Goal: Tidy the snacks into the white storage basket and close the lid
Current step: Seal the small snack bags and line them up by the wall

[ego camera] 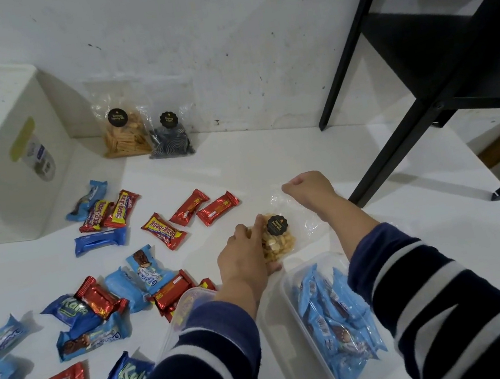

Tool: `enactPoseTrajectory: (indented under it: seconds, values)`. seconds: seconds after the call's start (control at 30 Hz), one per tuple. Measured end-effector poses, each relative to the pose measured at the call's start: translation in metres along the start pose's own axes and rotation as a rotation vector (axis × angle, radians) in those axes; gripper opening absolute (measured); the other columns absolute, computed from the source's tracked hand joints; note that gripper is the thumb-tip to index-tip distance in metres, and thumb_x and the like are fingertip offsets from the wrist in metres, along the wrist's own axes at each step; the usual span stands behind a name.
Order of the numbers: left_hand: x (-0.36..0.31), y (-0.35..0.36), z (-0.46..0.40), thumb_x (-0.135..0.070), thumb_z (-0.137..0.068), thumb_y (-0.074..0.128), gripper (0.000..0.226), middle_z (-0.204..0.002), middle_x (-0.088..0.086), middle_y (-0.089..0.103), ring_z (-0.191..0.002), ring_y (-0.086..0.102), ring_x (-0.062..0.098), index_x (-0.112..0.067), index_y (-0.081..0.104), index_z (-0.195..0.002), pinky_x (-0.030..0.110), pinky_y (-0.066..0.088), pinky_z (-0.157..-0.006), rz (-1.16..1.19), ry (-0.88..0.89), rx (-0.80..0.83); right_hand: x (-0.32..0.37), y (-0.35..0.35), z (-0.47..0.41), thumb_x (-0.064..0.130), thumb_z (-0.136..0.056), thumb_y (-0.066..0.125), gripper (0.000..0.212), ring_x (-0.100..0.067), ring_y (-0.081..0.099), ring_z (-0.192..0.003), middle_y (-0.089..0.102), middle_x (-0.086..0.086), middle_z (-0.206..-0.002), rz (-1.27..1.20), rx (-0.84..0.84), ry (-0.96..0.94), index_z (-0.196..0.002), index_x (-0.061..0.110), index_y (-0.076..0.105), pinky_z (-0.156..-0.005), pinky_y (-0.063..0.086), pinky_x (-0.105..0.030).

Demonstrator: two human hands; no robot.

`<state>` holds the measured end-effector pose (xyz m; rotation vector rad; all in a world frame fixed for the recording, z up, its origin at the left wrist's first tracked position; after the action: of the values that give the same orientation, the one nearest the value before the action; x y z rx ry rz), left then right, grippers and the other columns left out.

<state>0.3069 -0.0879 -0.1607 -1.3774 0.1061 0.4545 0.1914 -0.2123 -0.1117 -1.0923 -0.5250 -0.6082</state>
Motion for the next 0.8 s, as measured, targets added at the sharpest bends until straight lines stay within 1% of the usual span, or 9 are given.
enactPoseTrajectory:
  seconds: [0.07,0.13,0.27,0.4,0.47,0.53,0.6,0.7,0.8]
  values:
    - [0.000,0.000,0.000,-0.052,-0.080,0.065,0.097,-0.137,0.005,0.036,-0.116,0.049,0.023,-0.034,-0.001,-0.150,0.035,0.050,-0.082,0.012,0.002,0.000,0.002,-0.002,0.000,0.012,-0.087,0.053,0.011,-0.020,0.048,-0.076,0.053,-0.004,-0.082,-0.001,-0.013,-0.024,-0.079,0.010,0.060,-0.061,0.040,-0.024]
    - [0.000,0.001,0.001,-0.052,-0.080,0.066,0.097,-0.137,0.005,0.037,-0.117,0.049,0.023,-0.035,0.000,-0.149,0.034,0.049,-0.083,0.026,-0.001,-0.002,0.004,-0.001,-0.001,0.012,-0.087,0.053,0.015,-0.019,0.054,-0.085,0.060,-0.001,-0.092,-0.013,-0.031,-0.030,-0.092,0.007,0.066,-0.070,0.043,-0.027]
    - [0.000,0.001,0.001,-0.052,-0.080,0.066,0.097,-0.136,0.005,0.037,-0.116,0.049,0.023,-0.035,0.000,-0.149,0.034,0.049,-0.082,0.018,-0.009,-0.003,0.005,-0.001,-0.001,0.013,-0.089,0.053,0.017,-0.019,0.055,-0.091,0.060,-0.001,-0.097,0.007,-0.032,-0.040,-0.098,0.008,0.066,-0.075,0.043,-0.028]
    - [0.000,0.002,0.000,-0.054,-0.079,0.066,0.098,-0.135,0.005,0.038,-0.113,0.051,0.023,-0.035,0.000,-0.149,0.034,0.050,-0.079,0.005,-0.016,0.002,-0.003,-0.015,0.006,0.020,-0.090,0.058,0.029,-0.019,0.051,-0.088,0.056,-0.003,-0.096,0.138,0.047,0.006,-0.109,-0.001,0.065,-0.078,0.043,-0.030]
    - [0.000,0.002,0.001,-0.054,-0.079,0.065,0.097,-0.134,0.005,0.038,-0.113,0.051,0.024,-0.034,0.001,-0.149,0.034,0.050,-0.079,0.009,-0.019,0.000,-0.012,-0.023,0.010,0.015,-0.087,0.059,0.034,-0.019,0.049,-0.080,0.053,-0.006,-0.089,0.226,0.095,0.068,-0.112,-0.008,0.063,-0.071,0.047,-0.035]
    - [0.000,0.001,0.002,-0.055,-0.079,0.066,0.097,-0.135,0.005,0.038,-0.114,0.051,0.024,-0.034,0.003,-0.149,0.035,0.050,-0.081,0.016,-0.025,-0.003,-0.019,-0.028,0.017,0.013,-0.088,0.059,0.031,-0.019,0.052,-0.072,0.056,-0.006,-0.086,0.274,0.145,0.114,-0.112,-0.004,0.066,-0.060,0.043,-0.027]
    - [0.000,0.000,0.002,-0.055,-0.078,0.066,0.097,-0.135,0.005,0.038,-0.114,0.051,0.024,-0.033,0.004,-0.149,0.034,0.050,-0.082,0.017,-0.024,-0.004,-0.022,-0.032,0.022,0.011,-0.089,0.060,0.023,-0.013,0.054,-0.063,0.060,-0.004,-0.079,0.255,0.146,0.122,-0.108,0.004,0.069,-0.056,0.040,-0.023]
    - [-0.002,-0.001,0.003,-0.056,-0.078,0.066,0.097,-0.135,0.006,0.038,-0.114,0.052,0.025,-0.033,0.004,-0.150,0.034,0.050,-0.081,0.008,-0.020,-0.001,-0.025,-0.034,0.021,0.005,-0.087,0.061,0.019,-0.013,0.053,-0.060,0.058,-0.002,-0.069,0.207,0.104,0.107,-0.103,0.007,0.072,-0.065,0.044,-0.023]
    - [-0.001,-0.002,0.004,-0.055,-0.079,0.065,0.097,-0.137,0.006,0.037,-0.114,0.052,0.025,-0.032,0.004,-0.150,0.034,0.050,-0.080,0.011,-0.020,0.007,-0.026,-0.030,0.021,0.002,-0.088,0.055,0.025,-0.021,0.057,-0.079,0.065,-0.007,-0.087,0.217,0.068,0.080,-0.106,0.007,0.071,-0.071,0.044,-0.025]
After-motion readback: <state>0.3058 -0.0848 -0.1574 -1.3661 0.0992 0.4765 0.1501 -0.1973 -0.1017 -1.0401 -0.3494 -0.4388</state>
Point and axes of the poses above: each hand's wrist, its own z-axis away from the middle knuckle, its own y-axis out of the palm, x = y × z, the point moved 7 cm from there along -z, towards the middle knuckle
